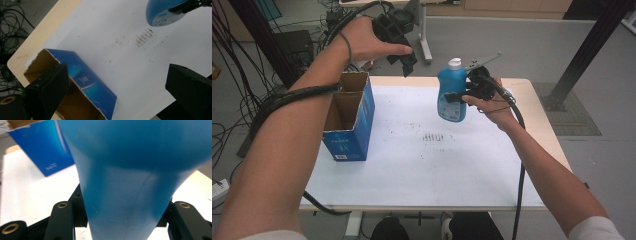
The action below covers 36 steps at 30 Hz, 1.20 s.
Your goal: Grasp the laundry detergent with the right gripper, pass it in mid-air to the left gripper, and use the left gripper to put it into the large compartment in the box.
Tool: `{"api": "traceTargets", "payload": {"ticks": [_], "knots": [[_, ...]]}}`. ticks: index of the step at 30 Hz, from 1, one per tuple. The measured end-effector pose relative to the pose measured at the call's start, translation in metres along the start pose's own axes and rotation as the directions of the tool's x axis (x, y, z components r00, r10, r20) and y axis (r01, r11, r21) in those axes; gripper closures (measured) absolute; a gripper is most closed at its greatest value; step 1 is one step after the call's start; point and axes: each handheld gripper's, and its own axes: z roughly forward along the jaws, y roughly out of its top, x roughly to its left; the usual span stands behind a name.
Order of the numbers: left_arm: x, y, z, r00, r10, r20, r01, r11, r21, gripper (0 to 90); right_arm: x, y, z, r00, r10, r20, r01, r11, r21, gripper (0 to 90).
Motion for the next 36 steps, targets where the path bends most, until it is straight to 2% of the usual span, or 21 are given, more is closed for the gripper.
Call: {"api": "traceTargets", "payload": {"ticks": [1,2,4,8,13,14,17,18,24,25,26,27,29,30,35,36], "knots": [[0.0,0.0,0.0,1.0,0.0,0.0,0.0,1.0,0.0,5.8,0.0,0.0,0.0,1.0,0.0,0.0,0.0,1.0,0.0,45.2],[-0.002,0.0,-0.001,0.9999,0.015,0.001,-0.015,0.9999,0.002,5.8,0.003,0.002,0.003,0.9998,-0.008,-0.019,0.008,1.0,-0.001,45.2],[-0.006,-0.002,-0.004,0.9981,0.06,0.014,-0.06,0.9982,-0.008,5.8,0.009,0.006,0.011,0.9977,-0.036,-0.058,0.036,0.999,-0.006,45.2],[-0.011,-0.003,-0.004,0.9963,0.085,0.015,-0.085,0.9964,0.003,5.8,0.017,0.01,0.022,0.9905,-0.084,-0.108,0.083,0.996,-0.017,45.2],[-0.017,-0.004,-0.004,0.9912,0.133,0.008,-0.133,0.991,0.016,5.8,0.024,0.012,0.032,0.9831,-0.11,-0.147,0.107,0.994,-0.024,45.2],[-0.019,-0.005,-0.004,0.9888,0.149,0.007,-0.149,0.9887,0.016,5.8,0.027,0.013,0.036,0.9788,-0.122,-0.165,0.119,0.993,-0.026,45.2],[-0.021,-0.005,-0.004,0.9867,0.162,0.01,-0.162,0.9865,0.019,5.8,0.03,0.014,0.04,0.9737,-0.133,-0.185,0.13,0.991,-0.029,45.1],[-0.023,-0.005,-0.004,0.9854,0.17,0.007,-0.17,0.9852,0.019,5.8,0.033,0.016,0.043,0.9685,-0.145,-0.202,0.142,0.989,-0.032,45.1],[-0.028,-0.007,0.0,0.9795,0.201,0.016,-0.201,0.9791,0.031,5.8,0.042,0.018,0.052,0.9495,-0.183,-0.255,0.176,0.983,-0.047,45.1],[-0.029,-0.008,0.002,0.9781,0.207,0.017,-0.208,0.9775,0.036,5.8,0.042,0.018,0.052,0.9495,-0.183,-0.255,0.176,0.983,-0.047,45.1],[-0.03,-0.01,0.004,0.9758,0.218,0.018,-0.218,0.9747,0.046,5.8,0.045,0.019,0.055,0.9425,-0.191,-0.274,0.185,0.982,-0.048,45.1],[-0.03,-0.01,0.004,0.9758,0.218,0.018,-0.218,0.9747,0.046,5.8,0.045,0.019,0.055,0.9425,-0.191,-0.274,0.185,0.982,-0.048,45.1],[-0.031,-0.014,0.009,0.9744,0.224,0.019,-0.225,0.9729,0.054,5.8,0.05,0.019,0.058,0.9318,-0.208,-0.297,0.201,0.978,-0.055,45.1],[-0.031,-0.014,0.009,0.9744,0.224,0.019,-0.225,0.9729,0.054,5.8,0.05,0.019,0.058,0.9318,-0.208,-0.297,0.201,0.978,-0.055,45.1],[-0.036,-0.016,0.016,0.9694,0.243,0.035,-0.245,0.9668,0.073,5.8,0.06,0.02,0.064,0.9084,-0.243,-0.34,0.236,0.97,-0.063,45.0],[-0.038,-0.017,0.018,0.966,0.254,0.046,-0.257,0.9633,0.076,5.8,0.064,0.02,0.066,0.9003,-0.253,-0.354,0.245,0.967,-0.067,45.0]]}}
